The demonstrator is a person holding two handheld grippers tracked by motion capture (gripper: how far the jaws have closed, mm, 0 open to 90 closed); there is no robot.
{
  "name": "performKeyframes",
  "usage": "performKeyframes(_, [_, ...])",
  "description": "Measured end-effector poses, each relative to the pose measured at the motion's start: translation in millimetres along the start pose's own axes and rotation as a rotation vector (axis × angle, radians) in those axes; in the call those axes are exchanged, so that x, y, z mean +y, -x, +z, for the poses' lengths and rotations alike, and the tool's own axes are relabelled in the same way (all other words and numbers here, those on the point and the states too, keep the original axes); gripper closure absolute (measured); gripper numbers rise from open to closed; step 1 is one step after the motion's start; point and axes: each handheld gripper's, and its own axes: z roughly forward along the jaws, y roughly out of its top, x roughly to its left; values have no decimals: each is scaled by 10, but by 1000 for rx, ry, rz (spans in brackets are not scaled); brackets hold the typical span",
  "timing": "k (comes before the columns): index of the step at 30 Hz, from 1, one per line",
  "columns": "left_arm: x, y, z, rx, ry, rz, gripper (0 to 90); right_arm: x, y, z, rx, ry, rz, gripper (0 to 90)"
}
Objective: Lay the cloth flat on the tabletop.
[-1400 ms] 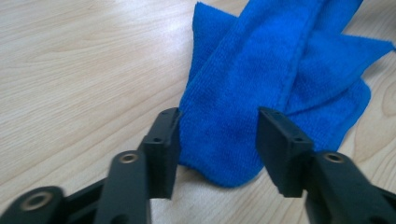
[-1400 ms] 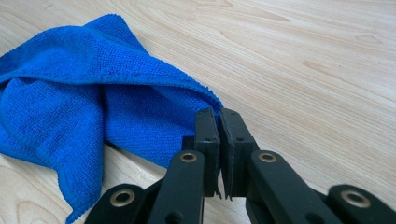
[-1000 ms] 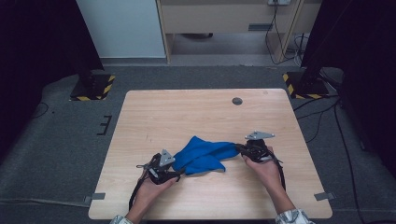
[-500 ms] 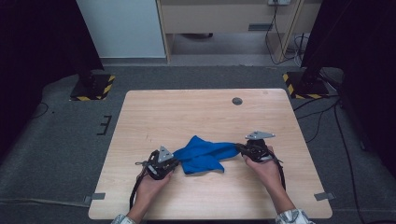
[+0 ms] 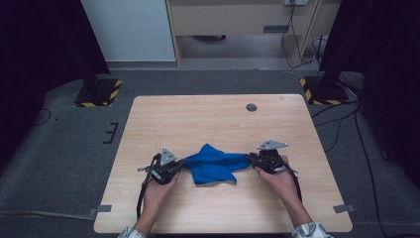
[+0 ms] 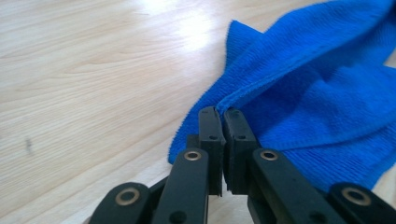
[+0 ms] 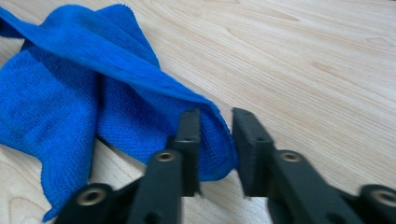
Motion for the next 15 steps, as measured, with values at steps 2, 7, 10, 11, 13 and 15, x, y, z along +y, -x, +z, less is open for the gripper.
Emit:
performKeyframes(2, [-2,-27,-9,6,5,-10,872,-9,-18,27,-3,-9,-4,622])
performKeyframes(7, [-11,-87,-31,16,15,-37,872,-19,-43,63,-14,-24,-26,578])
performKeyframes(10, [-16,-119,-35,19,12,-43,872,-20,-38,54,-12,-17,-18,603])
performKeyframes(11, [-20,-123,-31,18,9,-44,871,-19,-40,44,-4,-16,-21,652])
performKeyframes(13, [-21,-127,-29,19,12,-45,871,-9,-49,24,15,-2,-39,785])
performKeyframes(15, [-20,-127,-24,20,12,-41,870,10,-65,-5,27,18,-48,856])
